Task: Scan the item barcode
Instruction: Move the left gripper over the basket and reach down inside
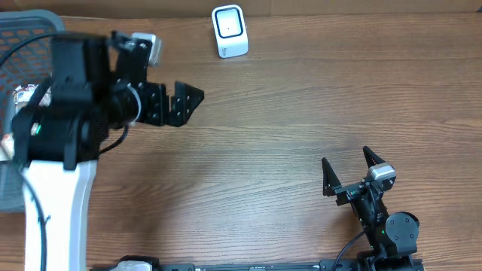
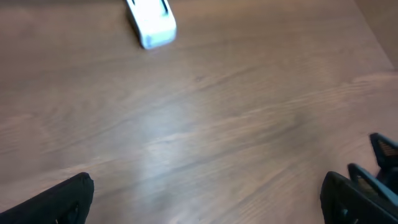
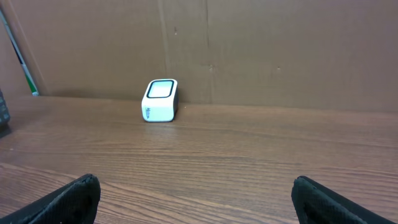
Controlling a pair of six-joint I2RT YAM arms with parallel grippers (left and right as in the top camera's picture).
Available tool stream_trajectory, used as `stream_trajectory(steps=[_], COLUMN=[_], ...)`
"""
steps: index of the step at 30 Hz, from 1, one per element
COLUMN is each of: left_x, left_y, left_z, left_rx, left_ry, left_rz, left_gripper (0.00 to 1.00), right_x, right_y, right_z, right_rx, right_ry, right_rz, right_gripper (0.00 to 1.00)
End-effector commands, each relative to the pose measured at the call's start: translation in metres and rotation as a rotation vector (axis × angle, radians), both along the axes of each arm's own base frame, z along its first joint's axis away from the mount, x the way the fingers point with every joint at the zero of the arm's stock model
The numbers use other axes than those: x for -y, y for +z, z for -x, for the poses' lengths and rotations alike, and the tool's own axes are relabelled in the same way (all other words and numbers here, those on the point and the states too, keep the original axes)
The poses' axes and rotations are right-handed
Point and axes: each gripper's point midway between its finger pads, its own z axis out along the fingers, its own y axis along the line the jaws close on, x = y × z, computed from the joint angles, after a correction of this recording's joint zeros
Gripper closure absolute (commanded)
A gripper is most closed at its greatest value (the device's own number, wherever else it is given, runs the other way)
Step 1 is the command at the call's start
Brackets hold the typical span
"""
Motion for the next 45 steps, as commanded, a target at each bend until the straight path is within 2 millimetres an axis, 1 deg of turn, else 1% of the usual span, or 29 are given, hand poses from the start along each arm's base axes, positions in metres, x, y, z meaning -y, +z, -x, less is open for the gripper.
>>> stream_trajectory(steps=[1,3,4,5,7,8,10,12,13,15,17,19,21,22,25,28,32,34,36,39,45], left_x=[0.018,0.015,0.008,-0.001,-0.020,-0.029,-0.053,-0.080,-0.094,-0.126,-0.163,-0.195,-0.224,-0.240,-0.267,-0.285,-0.302,-0.309,-0.316,-0.325,-0.337], left_y=[-0.011,-0.023,-0.028,-0.032,-0.033,-0.031,-0.019,-0.007,-0.001,0.012,0.022,0.027,0.025,0.023,0.014,0.007,0.000,-0.008,-0.019,-0.042,-0.080], left_z=[-0.009,-0.020,-0.025,-0.029,-0.035,-0.037,-0.041,-0.040,-0.039,-0.033,-0.023,-0.011,0.002,0.012,0.032,0.043,0.052,0.054,0.056,0.056,0.058], left_rx=[-0.086,-0.128,-0.157,-0.186,-0.202,-0.195,-0.162,-0.137,-0.126,-0.100,-0.080,-0.075,-0.090,-0.107,-0.154,-0.177,-0.198,-0.229,-0.270,-0.348,-0.506], left_ry=[-0.051,-0.009,0.055,0.138,0.270,0.311,0.395,0.502,0.557,0.678,0.828,0.963,1.092,1.175,1.326,1.396,1.448,1.467,1.472,1.474,1.462], left_rz=[0.096,0.096,0.101,0.100,0.095,0.090,0.071,0.051,0.040,0.010,-0.020,-0.042,-0.050,-0.042,0.001,0.014,0.015,0.005,-0.017,-0.034,-0.060], left_gripper=[0.13,0.33,0.35,0.34,0.31,0.28,0.22,0.13,0.11,0.02,0.00,0.01,0.01,0.01,0.00,0.00,0.01,0.00,0.00,0.00,0.00], right_x=[0.001,0.001,0.001,0.001,0.001,0.001,0.001,0.001,0.001,0.001,0.001,0.001,0.001,0.001,0.001,0.001,0.001,0.001,0.001,0.001,0.001], right_y=[-0.002,-0.002,-0.002,-0.002,-0.002,-0.002,-0.002,-0.002,-0.002,-0.002,-0.002,-0.002,-0.002,-0.002,-0.002,-0.002,-0.002,-0.002,-0.002,-0.002,-0.002], right_z=[0.000,0.000,0.000,0.000,0.000,0.000,0.000,0.000,0.000,0.000,0.000,0.000,0.000,0.000,0.000,0.000,0.000,0.000,0.000,0.000,0.000], right_rx=[0.005,0.005,0.005,0.005,0.005,0.005,0.005,0.005,0.005,0.005,0.005,0.005,0.005,0.005,0.005,0.005,0.005,0.005,0.005,0.005,0.005], right_ry=[-0.006,-0.006,-0.005,-0.006,-0.005,-0.006,-0.006,-0.006,-0.006,-0.006,-0.006,-0.006,-0.006,-0.006,-0.006,-0.006,-0.006,-0.006,-0.006,-0.006,-0.006], right_rz=[0.001,0.001,0.001,0.001,0.001,0.001,0.001,0.001,0.001,0.001,0.001,0.001,0.001,0.001,0.001,0.001,0.001,0.001,0.001,0.001,0.001], right_gripper=[0.00,0.00,0.00,0.00,0.00,0.00,0.00,0.00,0.00,0.00,0.00,0.00,0.00,0.00,0.00,0.00,0.00,0.00,0.00,0.00,0.00])
